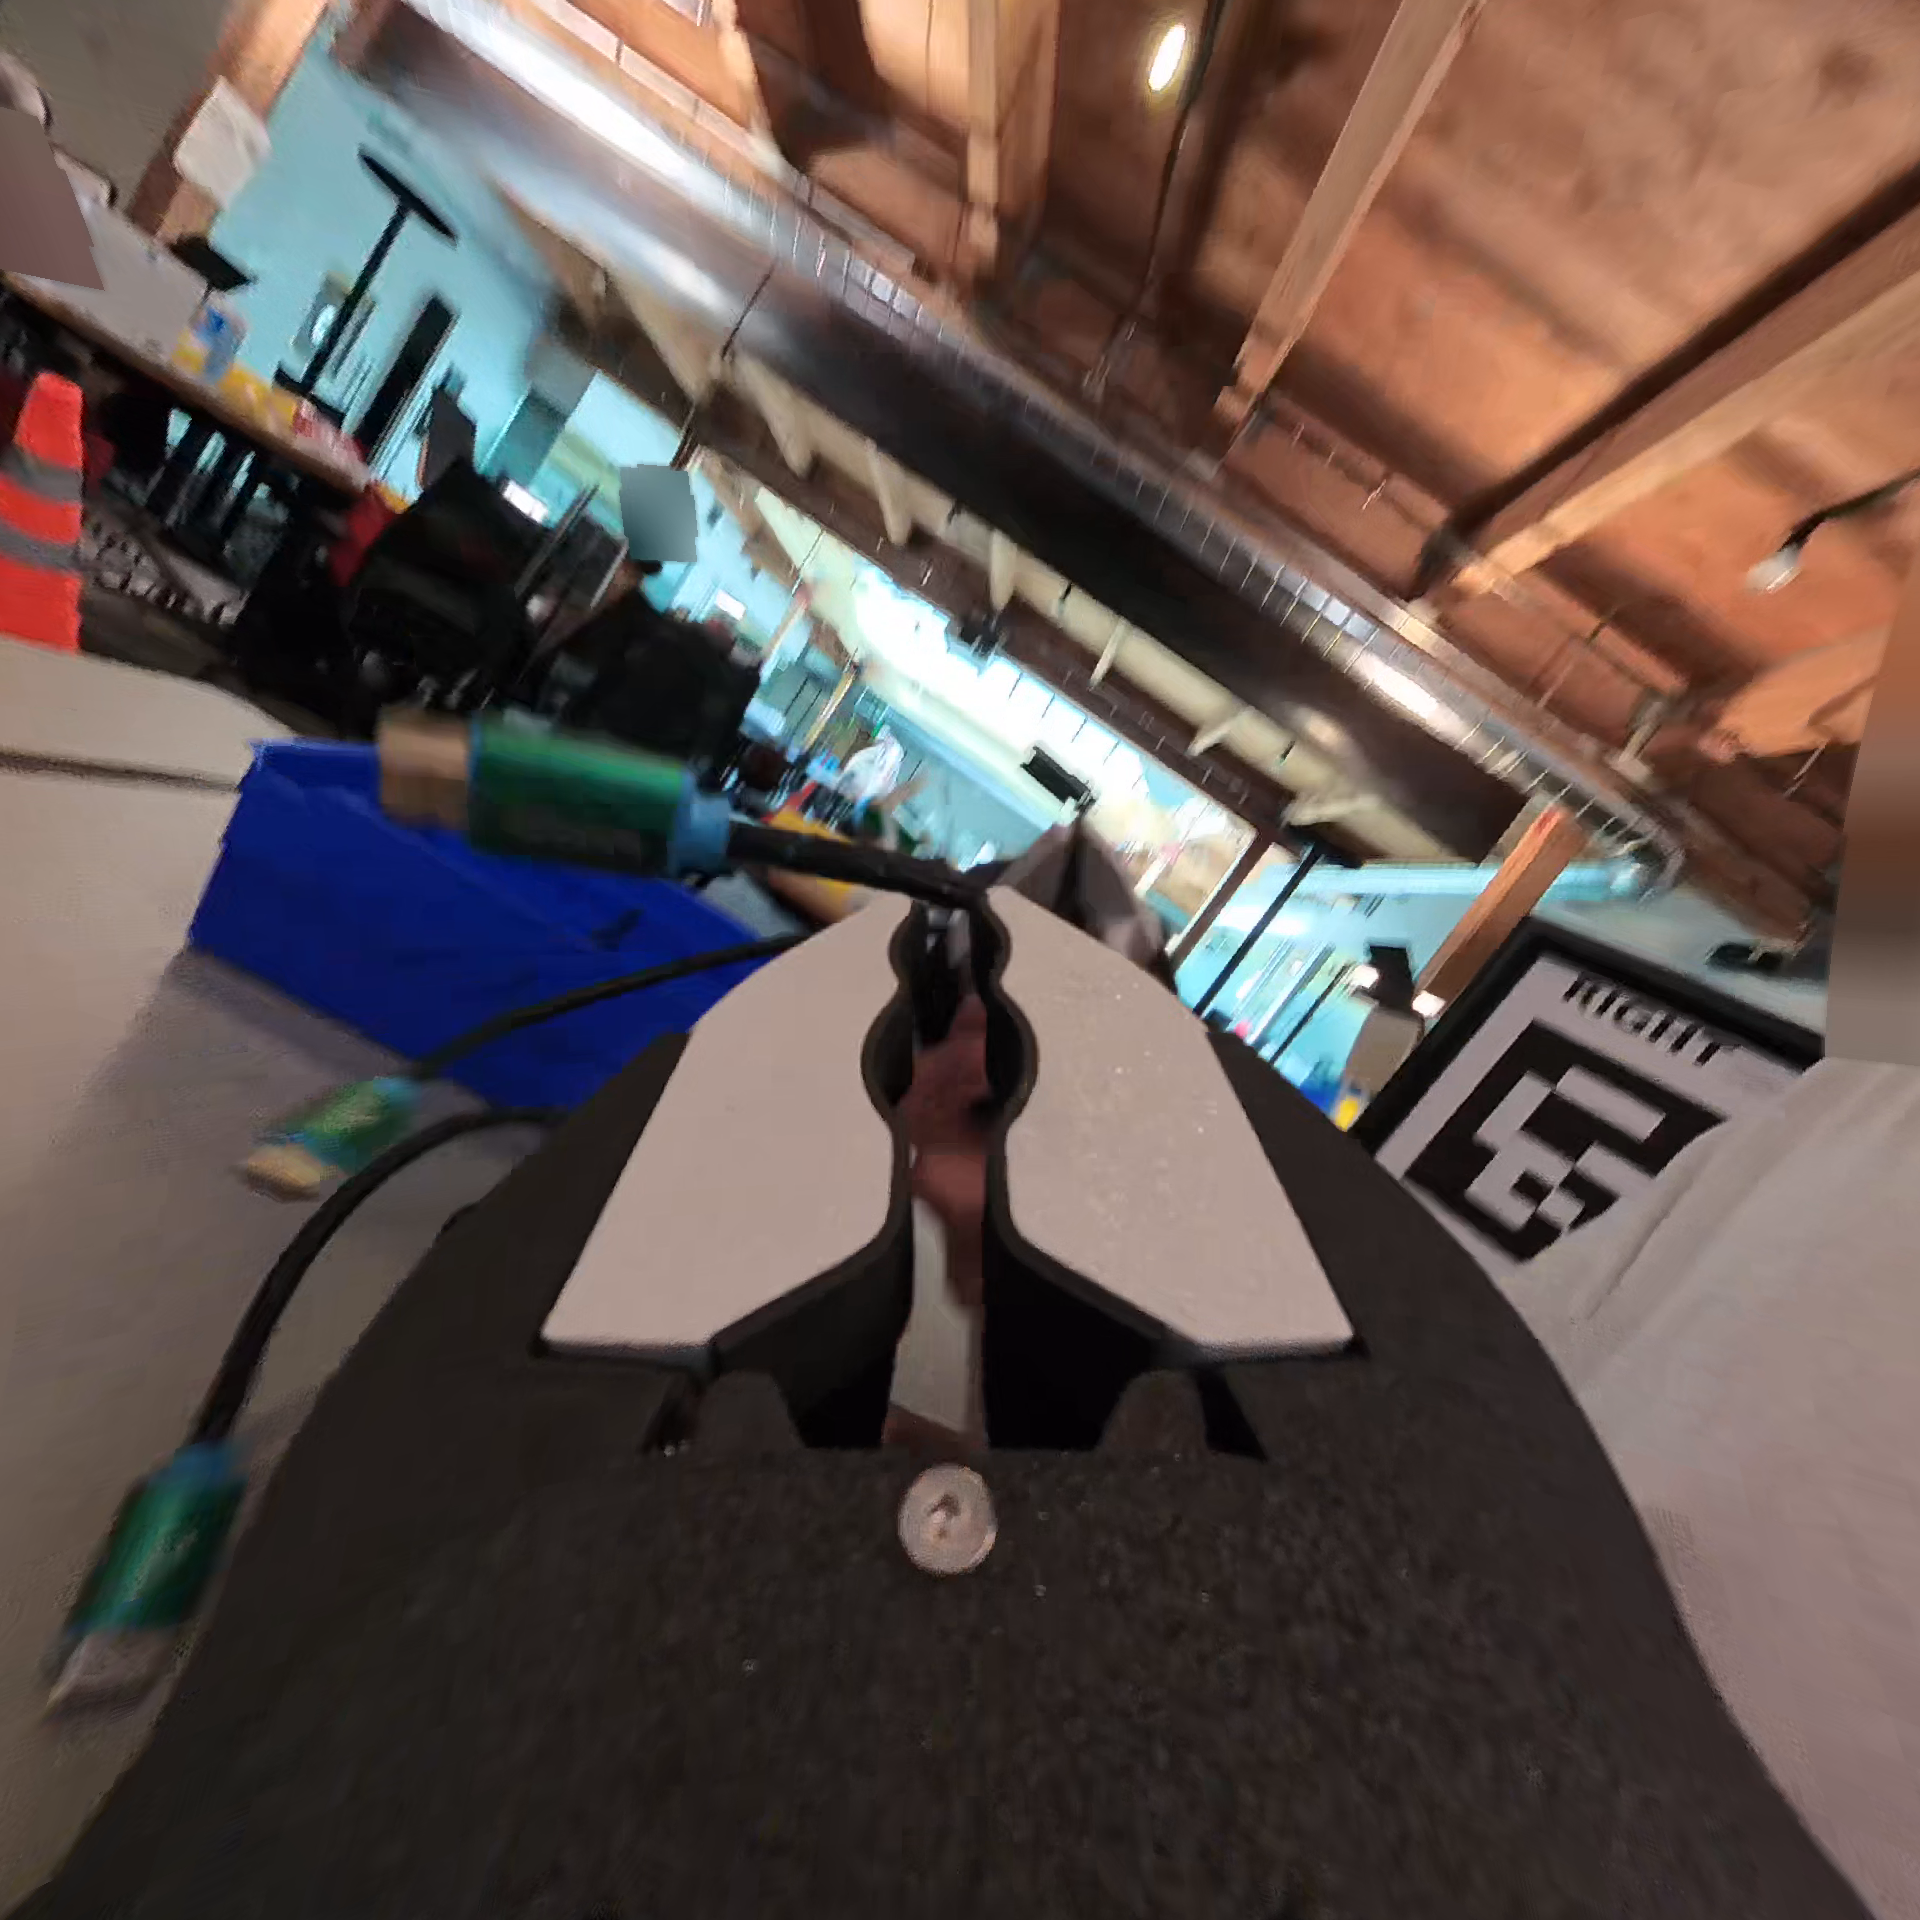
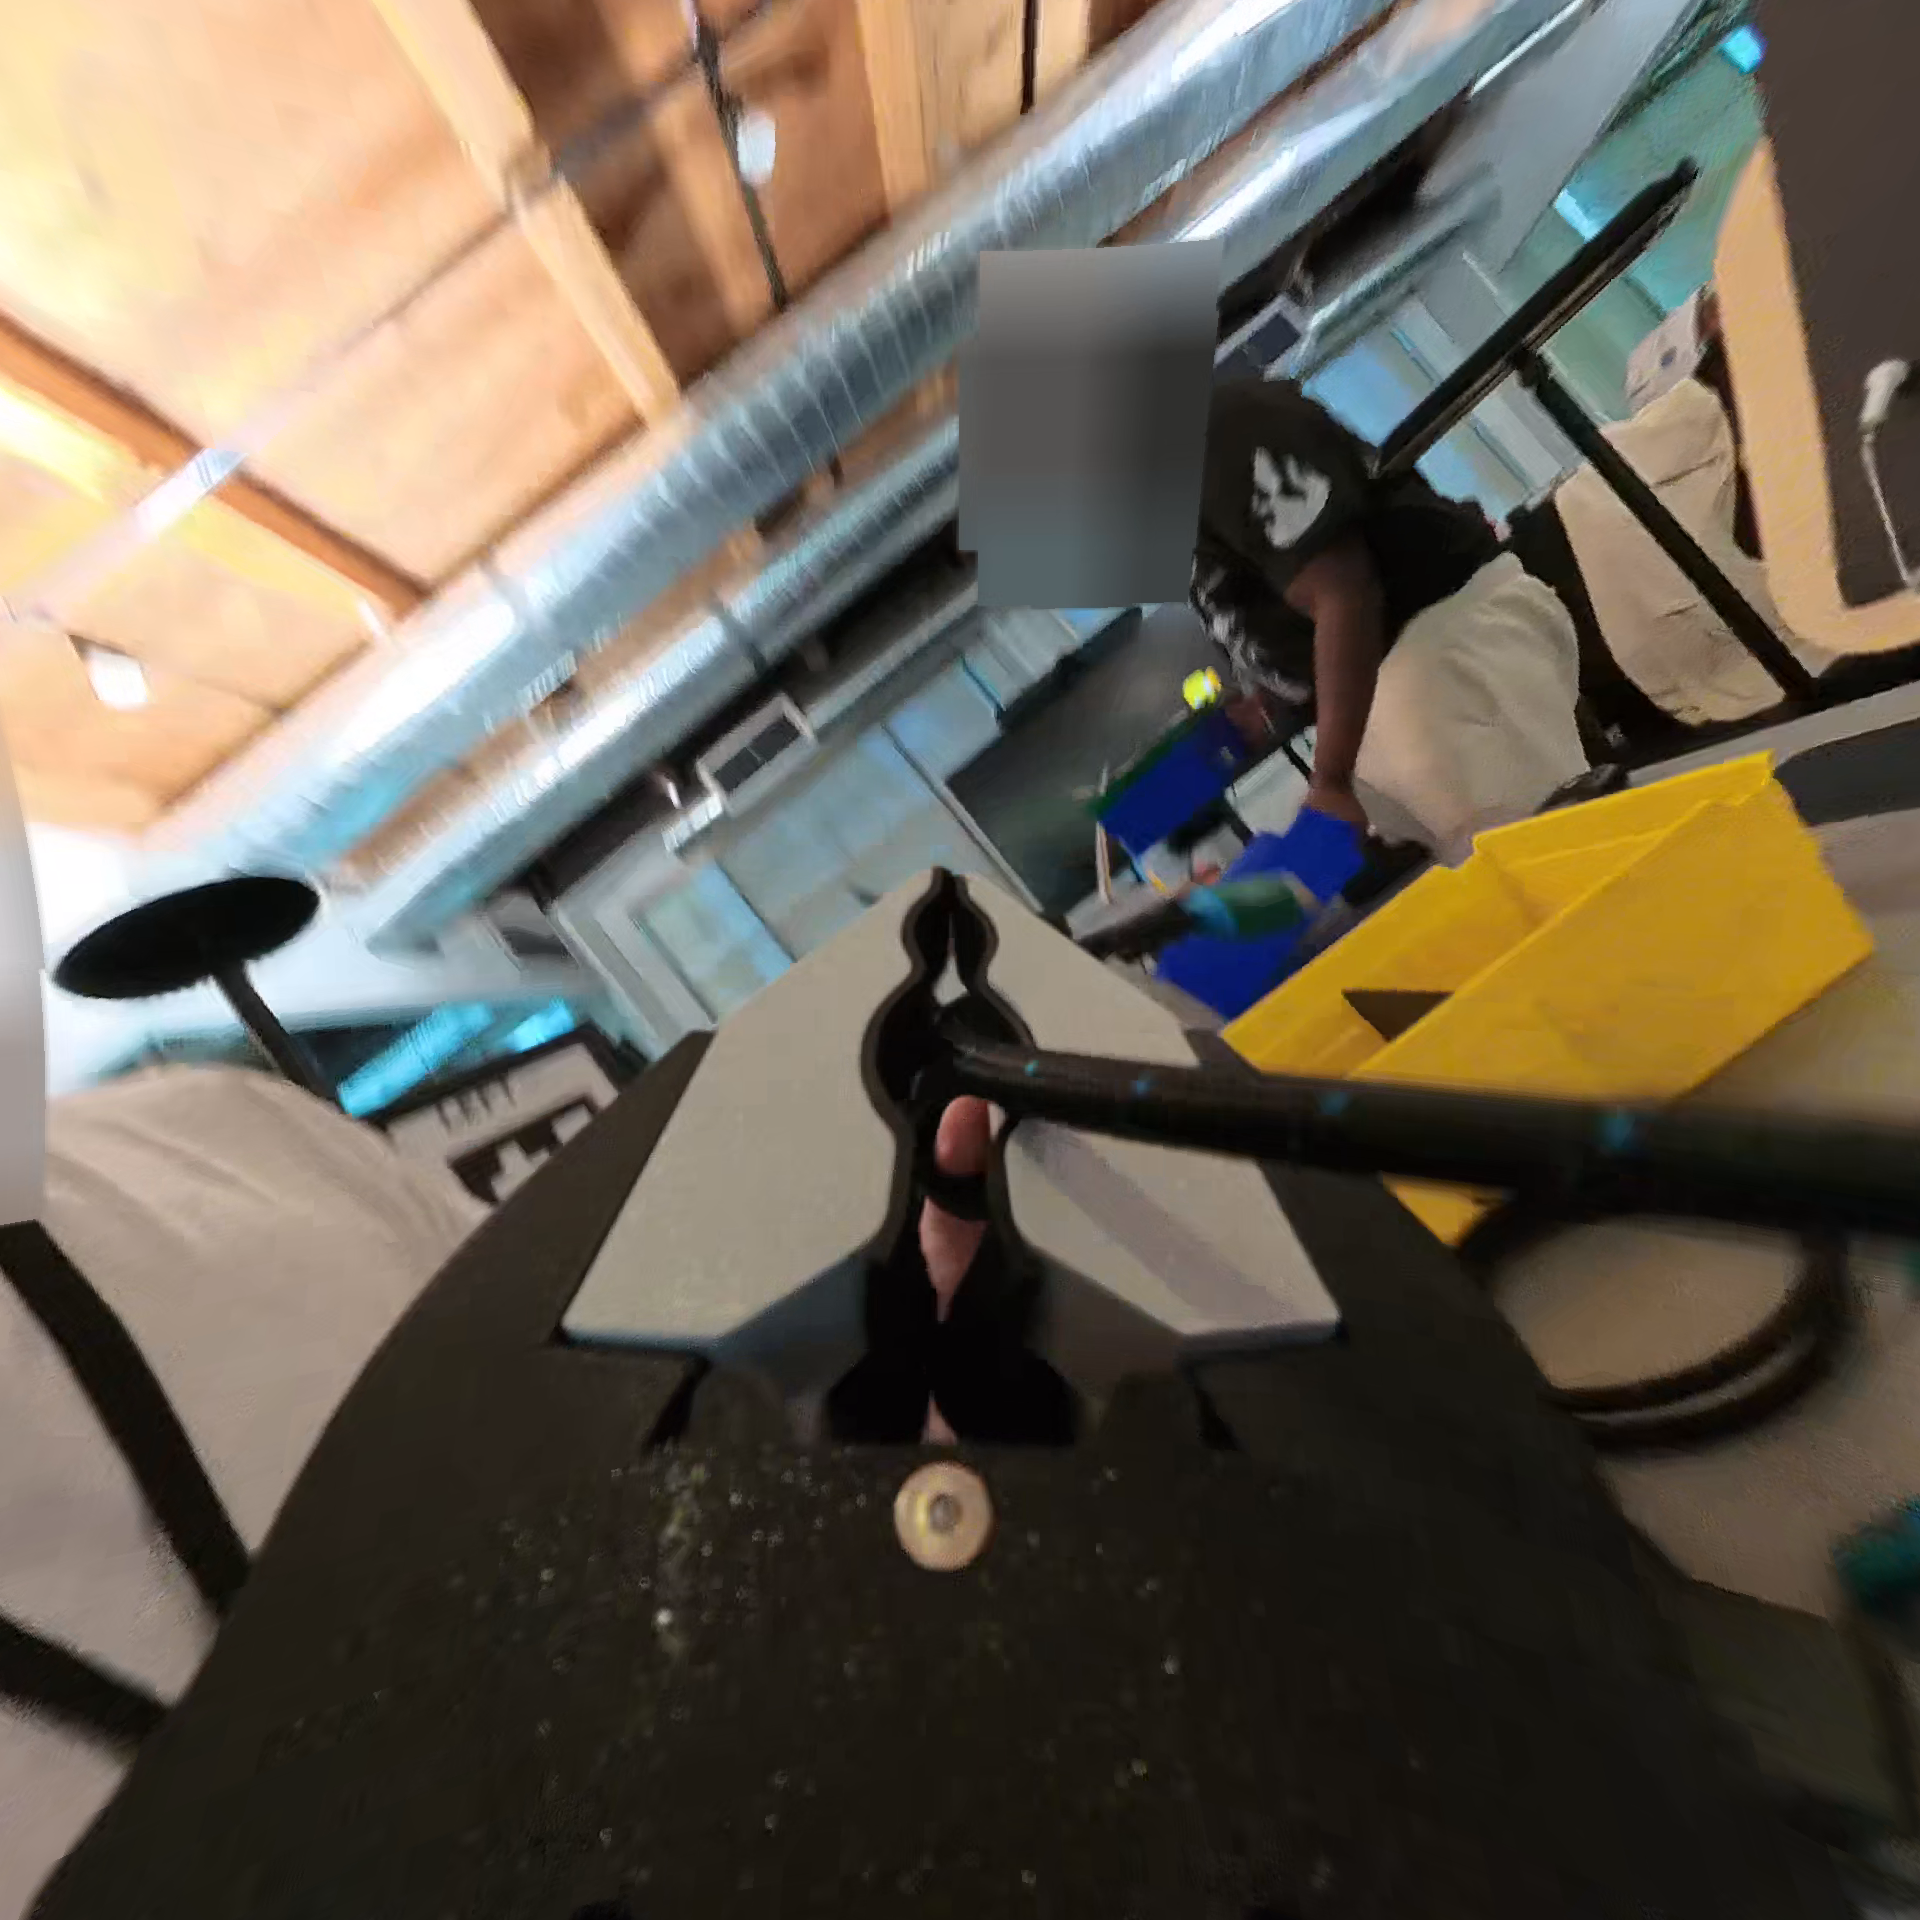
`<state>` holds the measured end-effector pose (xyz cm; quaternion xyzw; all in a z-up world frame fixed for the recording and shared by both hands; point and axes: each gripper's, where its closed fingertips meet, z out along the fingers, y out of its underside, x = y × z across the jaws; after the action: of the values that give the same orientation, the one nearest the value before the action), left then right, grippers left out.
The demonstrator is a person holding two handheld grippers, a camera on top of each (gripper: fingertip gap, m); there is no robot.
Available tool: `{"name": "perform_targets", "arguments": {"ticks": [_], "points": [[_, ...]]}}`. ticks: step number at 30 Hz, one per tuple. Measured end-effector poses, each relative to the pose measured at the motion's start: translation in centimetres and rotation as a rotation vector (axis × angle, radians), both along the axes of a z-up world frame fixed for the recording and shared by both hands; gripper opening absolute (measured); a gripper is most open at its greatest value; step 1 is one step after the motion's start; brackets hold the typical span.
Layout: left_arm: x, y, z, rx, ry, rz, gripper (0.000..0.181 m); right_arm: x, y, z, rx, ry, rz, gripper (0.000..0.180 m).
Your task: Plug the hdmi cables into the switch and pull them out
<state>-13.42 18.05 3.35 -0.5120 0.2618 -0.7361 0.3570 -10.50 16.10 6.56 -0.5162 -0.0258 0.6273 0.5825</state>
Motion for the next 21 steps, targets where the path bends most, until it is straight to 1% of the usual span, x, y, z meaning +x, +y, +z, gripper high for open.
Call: {"name": "perform_targets", "arguments": {"ticks": [2, 4, 7, 10, 12, 14, 16, 18, 21], "points": [[-0.9, 0.3, -1.3, -0.002, 0.056, -0.02, 0.02, -0.6, -1.2, 0.0, 0.034, -0.168, 0.103, 0.0], [-1.6, 0.2, -2.4, -0.052, 0.094, -0.105, 0.028, -1.4, -2.7, -0.6, 0.069, -0.334, 0.198, 0.0], [-2.2, -1.0, -4.1, -0.064, 0.167, -0.222, 0.038, -2.4, -5.6, 0.0, 0.182, -0.426, 0.358, 0.0], [-2.7, -3.6, -5.2, -0.016, 0.186, -0.337, 0.048, -2.7, -6.8, 1.1, 0.217, -0.413, 0.457, 0.0], [-2.5, -5.4, -5.3, -0.025, 0.151, -0.424, 0.055, -2.8, -7.0, 2.2, 0.236, -0.364, 0.494, 0.0], [-1.9, -6.6, -5.2, -0.066, 0.084, -0.48, 0.056, -3.1, -6.6, 2.8, 0.23, -0.32, 0.526, 0.0], [-1.1, -7.2, -5.3, -0.091, 0.039, -0.489, 0.056, -3.5, -5.9, 3.4, 0.214, -0.282, 0.541, 0.0], [-0.6, -7.8, -5.5, -0.074, 0.014, -0.477, 0.056, -4.0, -5.2, 3.6, 0.207, -0.269, 0.545, 0.0], [-0.2, -8.9, -6.2, 0.007, 0.062, -0.468, 0.052, -4.8, -4.5, 3.8, 0.198, -0.263, 0.553, 0.0]]}}
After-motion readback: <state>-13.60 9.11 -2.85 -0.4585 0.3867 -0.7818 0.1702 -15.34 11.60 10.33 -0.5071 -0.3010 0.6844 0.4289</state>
